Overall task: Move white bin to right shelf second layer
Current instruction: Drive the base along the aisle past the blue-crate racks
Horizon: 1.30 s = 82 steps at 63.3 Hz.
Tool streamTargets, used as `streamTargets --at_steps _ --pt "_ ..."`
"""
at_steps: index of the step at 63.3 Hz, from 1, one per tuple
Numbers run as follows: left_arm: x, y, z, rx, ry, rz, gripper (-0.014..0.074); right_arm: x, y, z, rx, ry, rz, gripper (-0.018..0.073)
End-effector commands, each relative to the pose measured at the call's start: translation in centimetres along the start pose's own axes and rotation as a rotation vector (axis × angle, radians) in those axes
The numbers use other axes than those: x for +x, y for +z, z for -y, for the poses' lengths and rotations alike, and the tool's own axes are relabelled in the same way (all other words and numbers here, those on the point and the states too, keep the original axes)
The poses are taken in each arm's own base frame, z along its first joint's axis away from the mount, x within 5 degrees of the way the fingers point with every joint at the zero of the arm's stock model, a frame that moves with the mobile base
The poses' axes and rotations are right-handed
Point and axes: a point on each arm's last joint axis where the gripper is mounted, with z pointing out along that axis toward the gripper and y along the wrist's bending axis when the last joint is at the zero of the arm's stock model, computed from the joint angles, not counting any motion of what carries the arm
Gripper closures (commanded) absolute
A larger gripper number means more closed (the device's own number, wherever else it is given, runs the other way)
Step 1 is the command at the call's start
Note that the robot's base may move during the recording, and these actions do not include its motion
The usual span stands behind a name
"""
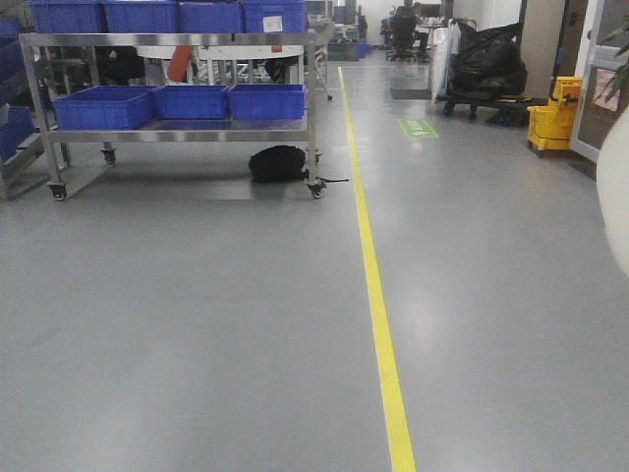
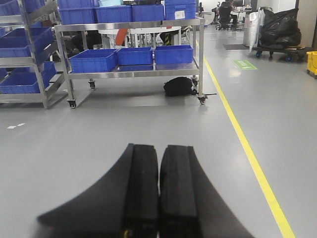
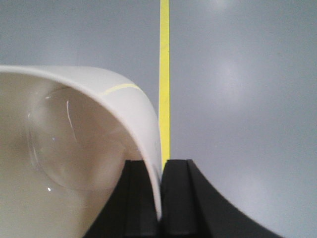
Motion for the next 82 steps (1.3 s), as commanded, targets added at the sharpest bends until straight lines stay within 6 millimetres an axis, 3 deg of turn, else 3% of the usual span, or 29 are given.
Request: streamTargets --at_steps 1,82 --pt "0.41 0.03 -0.03 -0.006 -0.009 0.060 0.0512 -1.68 -0.78 -0.24 -0.009 0.007 0.120 0.0501" --pt "0.41 0.03 -0.03 -0.006 -0.009 0.060 0.0512 -1.68 -0.78 -0.24 -0.009 0.007 0.120 0.0501"
